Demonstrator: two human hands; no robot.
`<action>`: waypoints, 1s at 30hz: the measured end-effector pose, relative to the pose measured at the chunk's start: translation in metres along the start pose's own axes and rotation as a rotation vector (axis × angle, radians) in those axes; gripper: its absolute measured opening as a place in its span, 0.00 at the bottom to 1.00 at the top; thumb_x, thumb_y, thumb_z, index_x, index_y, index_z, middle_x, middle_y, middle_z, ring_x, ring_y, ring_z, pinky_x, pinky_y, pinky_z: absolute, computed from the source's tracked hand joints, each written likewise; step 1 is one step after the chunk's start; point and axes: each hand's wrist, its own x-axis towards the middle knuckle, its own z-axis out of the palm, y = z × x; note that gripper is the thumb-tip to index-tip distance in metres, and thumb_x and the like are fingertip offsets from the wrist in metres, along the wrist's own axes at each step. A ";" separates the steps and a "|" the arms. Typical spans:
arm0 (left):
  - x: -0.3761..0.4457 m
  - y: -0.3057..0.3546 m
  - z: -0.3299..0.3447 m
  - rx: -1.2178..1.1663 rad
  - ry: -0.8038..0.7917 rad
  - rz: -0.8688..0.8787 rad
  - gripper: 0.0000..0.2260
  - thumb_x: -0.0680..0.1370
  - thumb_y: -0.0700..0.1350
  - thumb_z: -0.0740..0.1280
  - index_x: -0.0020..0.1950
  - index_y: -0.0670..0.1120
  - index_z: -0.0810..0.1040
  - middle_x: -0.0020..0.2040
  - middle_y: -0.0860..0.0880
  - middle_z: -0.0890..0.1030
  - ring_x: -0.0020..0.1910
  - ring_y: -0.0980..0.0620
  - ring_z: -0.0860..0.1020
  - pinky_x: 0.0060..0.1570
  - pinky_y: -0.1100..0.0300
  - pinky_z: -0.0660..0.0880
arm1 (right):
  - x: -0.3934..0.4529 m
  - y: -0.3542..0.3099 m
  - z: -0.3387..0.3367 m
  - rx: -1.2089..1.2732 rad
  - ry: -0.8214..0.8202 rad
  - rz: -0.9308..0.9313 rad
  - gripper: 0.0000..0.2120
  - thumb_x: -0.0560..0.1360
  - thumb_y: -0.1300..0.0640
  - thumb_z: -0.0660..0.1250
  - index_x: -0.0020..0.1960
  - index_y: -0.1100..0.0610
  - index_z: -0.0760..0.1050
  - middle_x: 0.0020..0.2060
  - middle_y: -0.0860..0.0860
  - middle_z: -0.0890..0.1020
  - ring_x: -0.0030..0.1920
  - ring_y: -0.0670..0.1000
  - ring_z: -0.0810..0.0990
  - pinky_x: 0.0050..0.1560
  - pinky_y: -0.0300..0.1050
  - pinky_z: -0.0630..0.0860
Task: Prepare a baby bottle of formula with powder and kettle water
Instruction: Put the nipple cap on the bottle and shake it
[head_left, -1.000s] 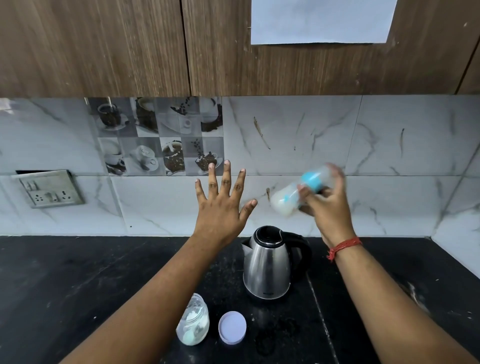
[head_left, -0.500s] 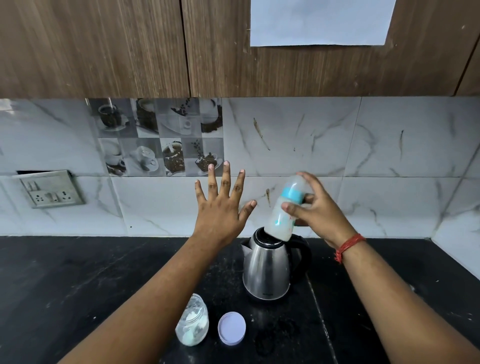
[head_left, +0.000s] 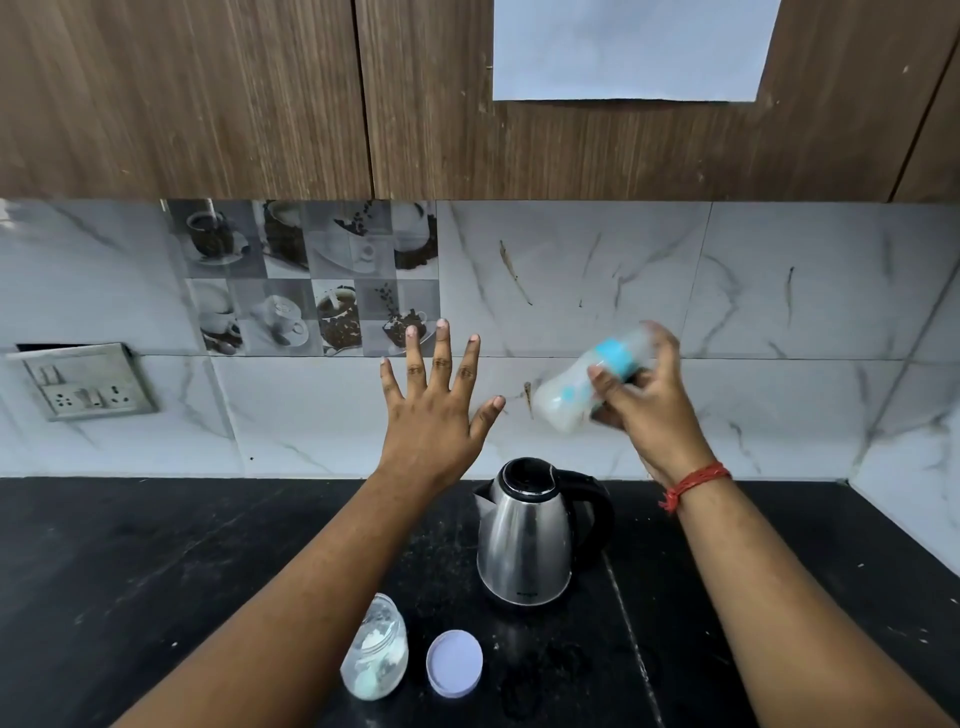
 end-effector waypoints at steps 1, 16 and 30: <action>0.000 0.000 -0.001 0.006 0.004 0.002 0.33 0.79 0.69 0.35 0.81 0.56 0.31 0.82 0.46 0.31 0.80 0.38 0.30 0.78 0.32 0.38 | -0.001 -0.002 0.002 -0.044 -0.063 0.004 0.36 0.73 0.57 0.77 0.73 0.40 0.63 0.58 0.61 0.80 0.53 0.58 0.85 0.45 0.54 0.85; -0.001 -0.001 0.005 0.015 -0.006 0.026 0.34 0.80 0.69 0.35 0.81 0.56 0.32 0.82 0.47 0.29 0.80 0.39 0.30 0.77 0.31 0.38 | -0.002 0.007 -0.002 0.017 0.117 0.008 0.34 0.74 0.58 0.76 0.72 0.41 0.63 0.55 0.57 0.82 0.52 0.55 0.86 0.46 0.53 0.85; -0.002 -0.003 0.003 0.019 -0.006 0.028 0.33 0.79 0.69 0.34 0.80 0.57 0.30 0.82 0.47 0.30 0.80 0.39 0.29 0.78 0.31 0.39 | -0.006 0.009 0.004 -0.056 -0.069 0.058 0.34 0.73 0.59 0.77 0.70 0.39 0.65 0.55 0.60 0.82 0.51 0.56 0.86 0.45 0.54 0.85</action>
